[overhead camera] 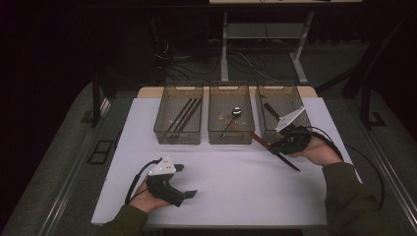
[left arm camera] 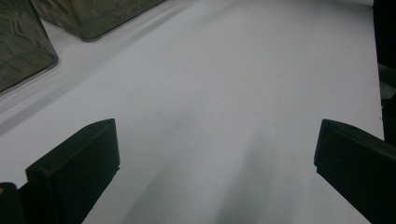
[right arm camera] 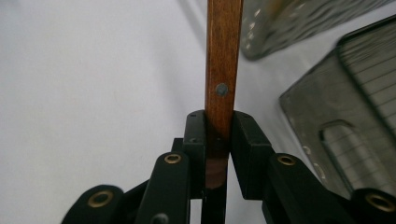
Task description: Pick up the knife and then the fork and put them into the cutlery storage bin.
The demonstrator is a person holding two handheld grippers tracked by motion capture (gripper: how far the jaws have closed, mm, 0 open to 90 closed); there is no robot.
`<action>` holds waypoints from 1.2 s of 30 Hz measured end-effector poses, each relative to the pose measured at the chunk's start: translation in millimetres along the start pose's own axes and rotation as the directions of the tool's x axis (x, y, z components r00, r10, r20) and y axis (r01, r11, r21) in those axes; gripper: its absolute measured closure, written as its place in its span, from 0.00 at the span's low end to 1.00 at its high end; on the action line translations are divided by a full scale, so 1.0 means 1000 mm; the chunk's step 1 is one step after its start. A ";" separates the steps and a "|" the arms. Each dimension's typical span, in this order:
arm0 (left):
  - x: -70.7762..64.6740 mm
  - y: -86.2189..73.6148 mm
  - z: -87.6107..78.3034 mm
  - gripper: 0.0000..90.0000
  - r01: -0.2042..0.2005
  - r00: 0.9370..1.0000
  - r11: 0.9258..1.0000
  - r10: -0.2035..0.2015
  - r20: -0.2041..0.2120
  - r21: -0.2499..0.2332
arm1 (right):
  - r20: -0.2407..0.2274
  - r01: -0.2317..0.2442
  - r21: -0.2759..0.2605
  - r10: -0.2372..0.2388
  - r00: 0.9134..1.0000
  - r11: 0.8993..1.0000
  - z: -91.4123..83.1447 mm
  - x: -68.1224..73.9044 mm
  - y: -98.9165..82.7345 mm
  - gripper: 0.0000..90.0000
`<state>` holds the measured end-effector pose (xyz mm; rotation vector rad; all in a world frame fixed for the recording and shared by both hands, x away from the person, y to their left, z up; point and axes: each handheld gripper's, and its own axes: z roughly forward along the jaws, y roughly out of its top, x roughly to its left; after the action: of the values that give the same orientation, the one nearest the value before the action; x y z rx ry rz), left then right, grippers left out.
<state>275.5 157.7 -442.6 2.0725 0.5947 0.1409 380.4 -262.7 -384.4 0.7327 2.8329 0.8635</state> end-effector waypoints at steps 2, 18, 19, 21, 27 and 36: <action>0.000 0.000 0.000 0.00 0.000 1.000 1.000 0.000 -0.001 0.000 | 0.003 -0.022 -0.050 0.022 1.000 0.999 -0.005 -0.002 -0.004 0.85; 0.001 0.000 -0.001 0.00 0.005 1.000 1.000 -0.005 0.000 -0.008 | 0.017 -0.152 -0.351 0.169 0.986 0.924 -0.035 -0.012 -0.026 0.85; 0.001 0.000 -0.001 0.00 0.005 1.000 1.000 -0.005 -0.001 -0.007 | 0.020 -0.157 -0.369 0.177 0.984 0.916 -0.037 -0.013 -0.027 0.85; 0.001 0.000 0.000 0.00 0.004 1.000 1.000 -0.004 -0.001 -0.007 | 0.030 -0.169 -0.401 0.197 0.980 0.901 -0.043 -0.015 -0.028 0.85; 0.001 0.000 0.000 0.00 0.004 1.000 1.000 -0.004 -0.002 -0.002 | 0.076 -0.191 -0.480 0.257 0.963 0.856 -0.064 -0.019 -0.028 0.85; 0.001 0.000 0.000 0.00 0.004 1.000 1.000 -0.004 -0.002 -0.003 | 0.177 -0.196 -0.570 0.352 0.919 0.798 -0.091 -0.036 -0.012 0.85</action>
<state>276.5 158.9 -442.9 2.0687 0.5997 0.1415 387.1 -334.4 -316.7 1.0834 2.0968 1.4013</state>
